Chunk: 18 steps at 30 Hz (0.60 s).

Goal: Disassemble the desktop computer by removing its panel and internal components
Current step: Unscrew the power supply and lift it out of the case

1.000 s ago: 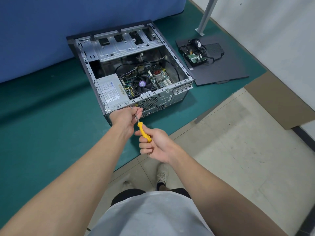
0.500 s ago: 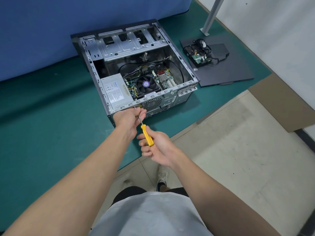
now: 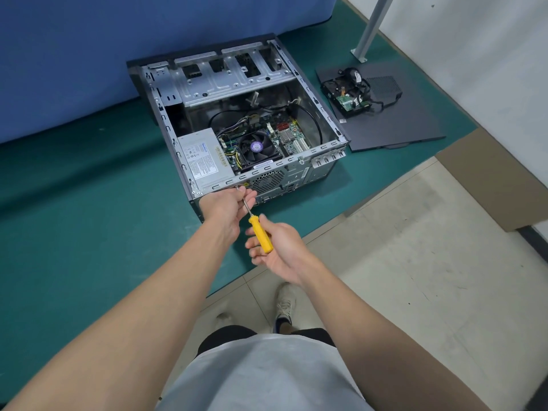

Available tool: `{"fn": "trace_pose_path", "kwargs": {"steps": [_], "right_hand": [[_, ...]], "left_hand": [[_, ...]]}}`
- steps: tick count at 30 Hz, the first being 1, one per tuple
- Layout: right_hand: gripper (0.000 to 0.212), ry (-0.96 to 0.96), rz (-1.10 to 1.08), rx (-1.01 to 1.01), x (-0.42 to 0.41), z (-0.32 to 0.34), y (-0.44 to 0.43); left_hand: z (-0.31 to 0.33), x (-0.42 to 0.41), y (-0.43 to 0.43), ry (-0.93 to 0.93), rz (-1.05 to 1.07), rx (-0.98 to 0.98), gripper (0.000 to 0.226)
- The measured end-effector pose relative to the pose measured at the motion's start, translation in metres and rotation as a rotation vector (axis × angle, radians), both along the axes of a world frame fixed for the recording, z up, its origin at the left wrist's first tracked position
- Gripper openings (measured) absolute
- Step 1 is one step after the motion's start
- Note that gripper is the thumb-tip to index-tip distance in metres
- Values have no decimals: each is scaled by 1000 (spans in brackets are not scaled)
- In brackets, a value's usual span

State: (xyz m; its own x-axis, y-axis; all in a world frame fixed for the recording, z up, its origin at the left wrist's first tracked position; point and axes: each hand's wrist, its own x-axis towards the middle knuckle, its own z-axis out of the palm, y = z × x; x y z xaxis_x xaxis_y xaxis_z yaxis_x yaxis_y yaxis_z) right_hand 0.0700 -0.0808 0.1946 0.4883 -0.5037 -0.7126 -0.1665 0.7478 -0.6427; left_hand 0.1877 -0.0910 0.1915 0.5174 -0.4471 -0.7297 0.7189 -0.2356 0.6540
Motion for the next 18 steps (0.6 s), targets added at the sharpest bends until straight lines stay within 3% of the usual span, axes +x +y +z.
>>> {"fn": "trace_pose_path", "kwargs": {"steps": [1, 3, 6, 8, 10, 14, 16, 18], "right_hand": [[29, -80, -24, 73, -1, 0, -1], [21, -40, -16, -10, 2, -4, 1], [11, 325, 63, -425, 14, -13, 9], [8, 426, 70, -549, 19, -17, 14], [10, 318, 19, -427, 18, -17, 14], [25, -88, -2, 72, 6, -2, 5], [20, -134, 5, 96, 4, 0, 3], [13, 74, 49, -142, 10, -1, 4]], "left_hand": [[0, 0, 0, -1, 3, 1, 9], [0, -1, 0, -10, 12, 9, 9], [-1, -1, 1, -54, 6, 62, 4], [-2, 0, 2, -74, -8, 78, 6], [-2, 2, 2, -78, -25, 70, 5], [1, 3, 3, -8, -38, -17, 11], [1, 1, 5, 32, -31, -68, 11], [0, -1, 5, 53, -14, -97, 11]]}}
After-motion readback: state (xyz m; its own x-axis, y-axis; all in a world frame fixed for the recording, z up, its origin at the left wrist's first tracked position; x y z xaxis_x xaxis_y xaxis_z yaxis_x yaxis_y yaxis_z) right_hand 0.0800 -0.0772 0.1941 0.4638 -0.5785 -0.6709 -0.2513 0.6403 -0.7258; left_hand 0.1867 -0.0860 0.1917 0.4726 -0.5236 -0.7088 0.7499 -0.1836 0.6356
